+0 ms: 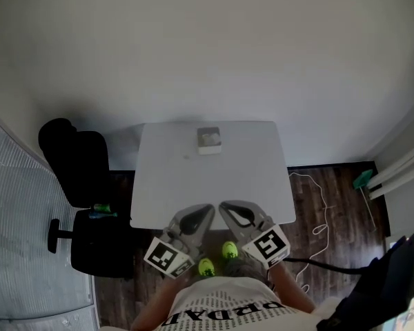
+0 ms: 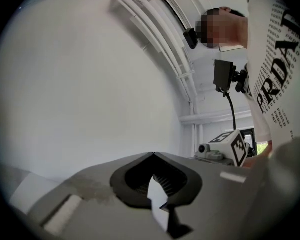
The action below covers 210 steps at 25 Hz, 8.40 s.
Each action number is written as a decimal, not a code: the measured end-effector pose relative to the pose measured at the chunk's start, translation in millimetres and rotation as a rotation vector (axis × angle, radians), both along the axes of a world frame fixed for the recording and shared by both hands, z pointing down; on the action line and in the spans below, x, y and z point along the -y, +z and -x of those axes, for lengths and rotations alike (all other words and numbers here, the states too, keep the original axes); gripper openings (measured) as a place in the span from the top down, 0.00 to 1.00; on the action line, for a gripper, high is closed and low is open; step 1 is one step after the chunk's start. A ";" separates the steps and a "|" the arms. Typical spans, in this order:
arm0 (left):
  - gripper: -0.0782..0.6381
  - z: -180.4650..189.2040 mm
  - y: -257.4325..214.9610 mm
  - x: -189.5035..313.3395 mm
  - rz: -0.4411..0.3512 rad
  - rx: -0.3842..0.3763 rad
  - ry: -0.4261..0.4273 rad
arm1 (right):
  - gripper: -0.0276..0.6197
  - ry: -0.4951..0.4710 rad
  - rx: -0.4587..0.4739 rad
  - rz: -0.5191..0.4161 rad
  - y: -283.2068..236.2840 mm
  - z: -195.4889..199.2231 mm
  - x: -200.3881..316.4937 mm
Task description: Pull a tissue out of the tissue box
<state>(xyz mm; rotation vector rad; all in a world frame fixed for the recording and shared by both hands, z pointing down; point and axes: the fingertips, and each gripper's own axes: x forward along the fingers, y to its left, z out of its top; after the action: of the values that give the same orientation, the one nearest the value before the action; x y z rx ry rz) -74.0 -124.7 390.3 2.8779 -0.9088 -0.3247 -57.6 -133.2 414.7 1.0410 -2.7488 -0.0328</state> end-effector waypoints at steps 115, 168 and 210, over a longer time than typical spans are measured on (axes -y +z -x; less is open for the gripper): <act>0.90 -31.3 140.7 359.3 0.287 0.099 -0.109 | 0.83 0.064 -0.074 0.348 178.2 -42.6 388.4; 0.90 -33.1 242.0 417.9 0.436 0.086 -0.088 | 0.58 0.119 -0.122 0.539 305.6 -40.7 443.3; 0.90 -34.6 197.5 413.6 0.350 0.050 -0.076 | 0.94 0.190 -0.141 0.454 251.0 -51.7 442.3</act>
<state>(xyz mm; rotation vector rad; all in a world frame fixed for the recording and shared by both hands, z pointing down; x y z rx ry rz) -39.4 -538.3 587.8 2.5459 -0.9752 -0.0880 -5.9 -575.5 665.7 1.1067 -2.3568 0.5009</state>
